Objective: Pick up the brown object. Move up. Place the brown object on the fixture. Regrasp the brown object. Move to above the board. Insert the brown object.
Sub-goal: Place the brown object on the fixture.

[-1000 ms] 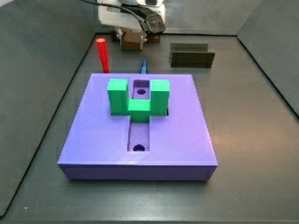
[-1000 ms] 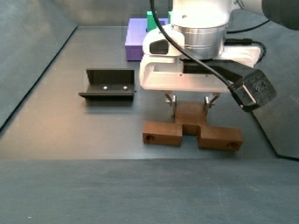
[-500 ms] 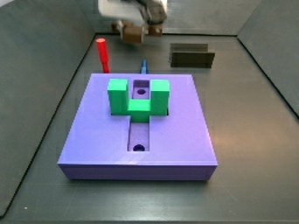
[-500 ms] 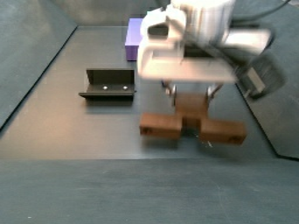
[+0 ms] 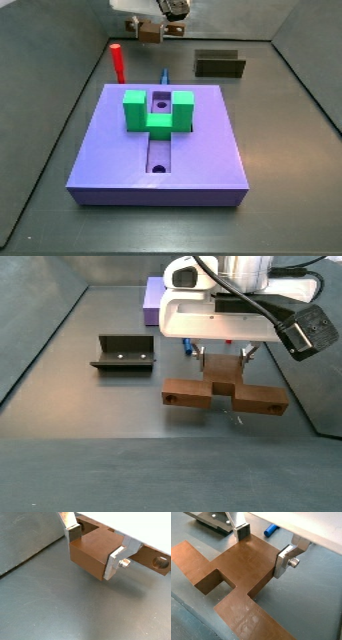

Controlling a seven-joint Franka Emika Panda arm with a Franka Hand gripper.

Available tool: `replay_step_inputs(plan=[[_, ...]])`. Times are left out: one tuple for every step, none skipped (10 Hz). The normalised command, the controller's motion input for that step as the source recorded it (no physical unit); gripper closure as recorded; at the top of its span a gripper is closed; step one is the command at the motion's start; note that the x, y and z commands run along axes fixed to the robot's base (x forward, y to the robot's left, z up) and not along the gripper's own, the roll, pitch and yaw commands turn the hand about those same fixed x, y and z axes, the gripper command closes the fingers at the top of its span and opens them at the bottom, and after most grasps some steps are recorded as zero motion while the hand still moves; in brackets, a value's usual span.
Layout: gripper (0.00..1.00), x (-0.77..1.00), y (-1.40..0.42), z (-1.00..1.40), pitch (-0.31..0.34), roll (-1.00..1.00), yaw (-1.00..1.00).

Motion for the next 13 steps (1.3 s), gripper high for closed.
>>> replay_step_inputs(plan=[[1.00,0.00,0.12,0.04,0.000,-0.28,0.00],[1.00,0.36,0.12,0.13,-0.020,-1.00,0.00],[1.00,0.39,0.09,0.09,-0.117,-1.00,0.00],[1.00,0.34,0.08,0.09,-0.071,-1.00,0.02],[1.00,0.32,0.07,0.08,-0.091,-1.00,0.06],[1.00,0.31,0.05,0.08,-0.103,-1.00,0.07],[1.00,0.21,0.00,0.09,-0.071,-1.00,0.17],[1.00,0.18,-0.23,0.37,0.000,-0.87,0.31],[1.00,0.21,-0.27,0.38,0.000,-0.85,0.31],[1.00,0.24,-0.28,0.37,0.000,-0.85,0.29],[1.00,0.27,-0.28,0.37,0.000,-0.88,0.25],[1.00,0.30,-0.27,0.37,0.000,-0.93,0.18],[1.00,0.44,-0.22,0.42,0.000,-0.93,0.00]])
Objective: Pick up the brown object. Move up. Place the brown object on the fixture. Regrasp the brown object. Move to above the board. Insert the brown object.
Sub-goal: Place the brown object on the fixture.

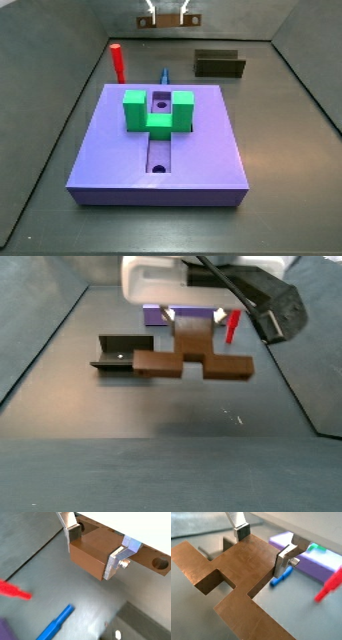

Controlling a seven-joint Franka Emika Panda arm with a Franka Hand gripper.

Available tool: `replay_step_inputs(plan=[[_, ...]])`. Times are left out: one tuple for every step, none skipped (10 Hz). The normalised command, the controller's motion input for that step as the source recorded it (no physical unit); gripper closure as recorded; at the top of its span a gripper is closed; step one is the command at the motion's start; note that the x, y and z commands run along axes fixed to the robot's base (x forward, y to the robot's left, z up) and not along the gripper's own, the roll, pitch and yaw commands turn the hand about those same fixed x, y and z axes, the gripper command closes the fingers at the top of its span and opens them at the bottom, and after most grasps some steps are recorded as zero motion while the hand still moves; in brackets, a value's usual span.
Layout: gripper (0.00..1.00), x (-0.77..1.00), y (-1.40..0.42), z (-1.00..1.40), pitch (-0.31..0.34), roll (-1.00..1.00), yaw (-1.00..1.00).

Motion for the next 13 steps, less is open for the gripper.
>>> replay_step_inputs(plan=[[1.00,0.46,-0.22,0.42,0.003,-0.91,0.00],[1.00,0.48,-0.24,0.39,0.020,-0.90,0.00],[1.00,0.47,-0.24,0.35,0.017,-0.87,0.00],[1.00,0.45,-0.26,0.31,0.000,-0.75,-0.01],[1.00,0.45,-0.25,0.29,0.000,-0.70,-0.03],[1.00,0.46,-0.24,0.29,0.000,-0.71,-0.05],[1.00,0.47,-0.25,0.24,0.000,-0.69,-0.09],[1.00,0.43,-0.21,0.13,0.000,-0.56,-0.11],[1.00,0.34,-0.17,0.04,0.000,-0.35,-0.09],[1.00,0.09,-0.02,0.00,0.074,0.00,0.00],[1.00,0.00,-0.03,-0.02,0.000,-0.03,0.00],[1.00,0.17,-0.15,-0.19,-0.117,-0.49,-0.06],[1.00,0.35,-0.11,-0.29,-0.177,-0.65,-0.20]])
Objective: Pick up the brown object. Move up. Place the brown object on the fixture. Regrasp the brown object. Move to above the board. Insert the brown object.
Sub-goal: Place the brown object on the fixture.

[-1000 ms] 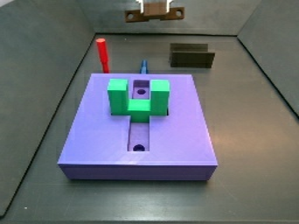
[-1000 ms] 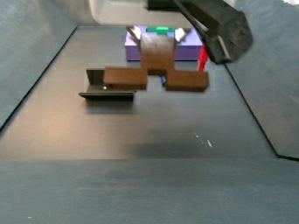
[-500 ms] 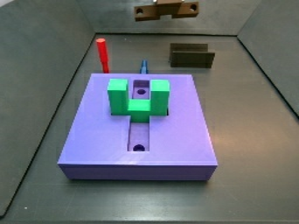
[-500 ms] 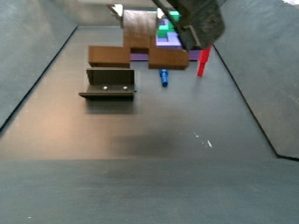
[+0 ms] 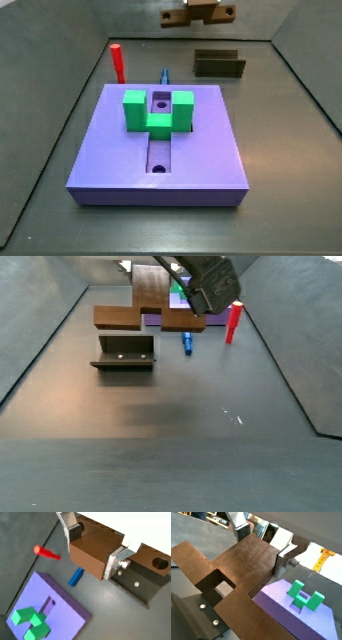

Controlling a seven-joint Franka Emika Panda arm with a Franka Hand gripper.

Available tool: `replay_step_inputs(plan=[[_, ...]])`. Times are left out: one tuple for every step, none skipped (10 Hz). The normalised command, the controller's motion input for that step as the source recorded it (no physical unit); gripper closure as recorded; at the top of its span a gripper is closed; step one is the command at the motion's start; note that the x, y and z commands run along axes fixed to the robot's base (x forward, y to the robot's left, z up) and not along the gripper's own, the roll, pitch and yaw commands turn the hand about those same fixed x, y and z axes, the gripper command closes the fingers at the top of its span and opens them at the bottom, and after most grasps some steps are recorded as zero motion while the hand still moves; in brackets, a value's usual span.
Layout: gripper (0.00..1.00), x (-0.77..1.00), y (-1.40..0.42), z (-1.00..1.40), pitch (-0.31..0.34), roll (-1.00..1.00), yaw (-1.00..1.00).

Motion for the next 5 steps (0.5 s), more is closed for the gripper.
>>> replay_step_inputs(plan=[[1.00,0.40,-0.08,-0.38,-0.191,-0.65,-0.22],[1.00,0.55,-0.09,-0.48,-0.123,-0.49,-0.18],[1.00,0.66,-0.14,-0.41,-0.014,-0.33,-0.16],[1.00,0.83,-0.24,-0.13,0.109,0.00,-0.18],[1.00,0.85,-0.24,0.00,0.237,0.03,-0.11]])
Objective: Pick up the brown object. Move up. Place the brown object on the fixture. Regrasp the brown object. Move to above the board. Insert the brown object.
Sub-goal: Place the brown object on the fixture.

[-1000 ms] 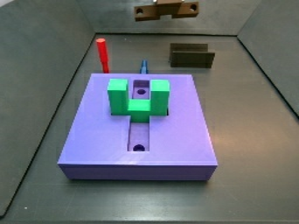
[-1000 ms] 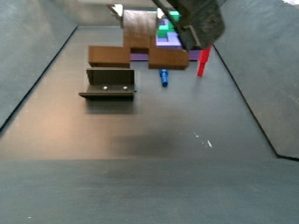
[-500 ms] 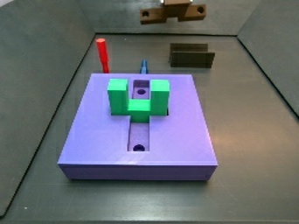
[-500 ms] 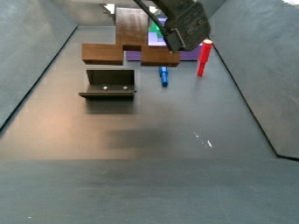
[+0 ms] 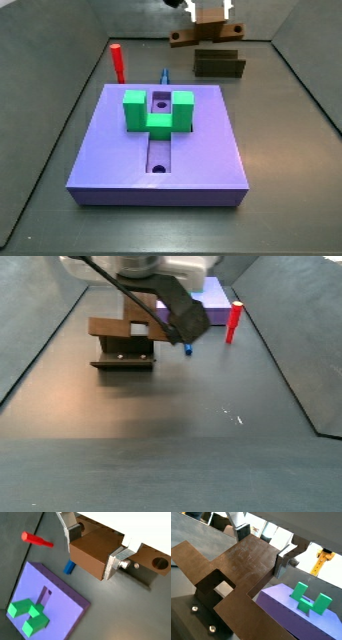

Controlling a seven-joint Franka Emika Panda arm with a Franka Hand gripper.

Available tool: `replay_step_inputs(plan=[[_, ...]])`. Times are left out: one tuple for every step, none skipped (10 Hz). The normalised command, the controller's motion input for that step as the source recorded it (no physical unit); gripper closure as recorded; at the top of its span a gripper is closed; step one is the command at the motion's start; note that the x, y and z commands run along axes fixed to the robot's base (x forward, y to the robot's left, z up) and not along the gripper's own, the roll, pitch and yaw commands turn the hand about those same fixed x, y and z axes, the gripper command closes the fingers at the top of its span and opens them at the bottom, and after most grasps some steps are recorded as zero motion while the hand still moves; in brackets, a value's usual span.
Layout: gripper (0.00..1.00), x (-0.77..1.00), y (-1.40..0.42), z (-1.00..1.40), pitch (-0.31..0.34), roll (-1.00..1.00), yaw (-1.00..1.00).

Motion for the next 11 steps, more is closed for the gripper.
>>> replay_step_inputs(plan=[[1.00,0.89,-0.25,0.00,0.266,0.03,-0.06],[1.00,0.90,-0.24,-0.02,0.251,0.01,-0.06],[1.00,0.89,-0.15,-0.04,0.257,0.00,-0.06],[1.00,0.84,-0.08,-0.10,0.266,0.00,-0.03],[1.00,0.81,0.00,-0.13,0.260,-0.01,-0.09],[1.00,0.60,0.05,-0.19,0.254,-0.07,-0.11],[1.00,0.62,0.10,-0.20,0.271,-0.09,-0.11],[1.00,0.61,0.25,-0.25,0.246,-0.14,-0.23],[1.00,0.55,0.31,-0.23,0.203,-0.17,-0.31],[1.00,0.43,0.35,-0.20,0.169,-0.14,-0.30],[1.00,0.32,0.24,-0.16,0.080,-0.32,-0.19]])
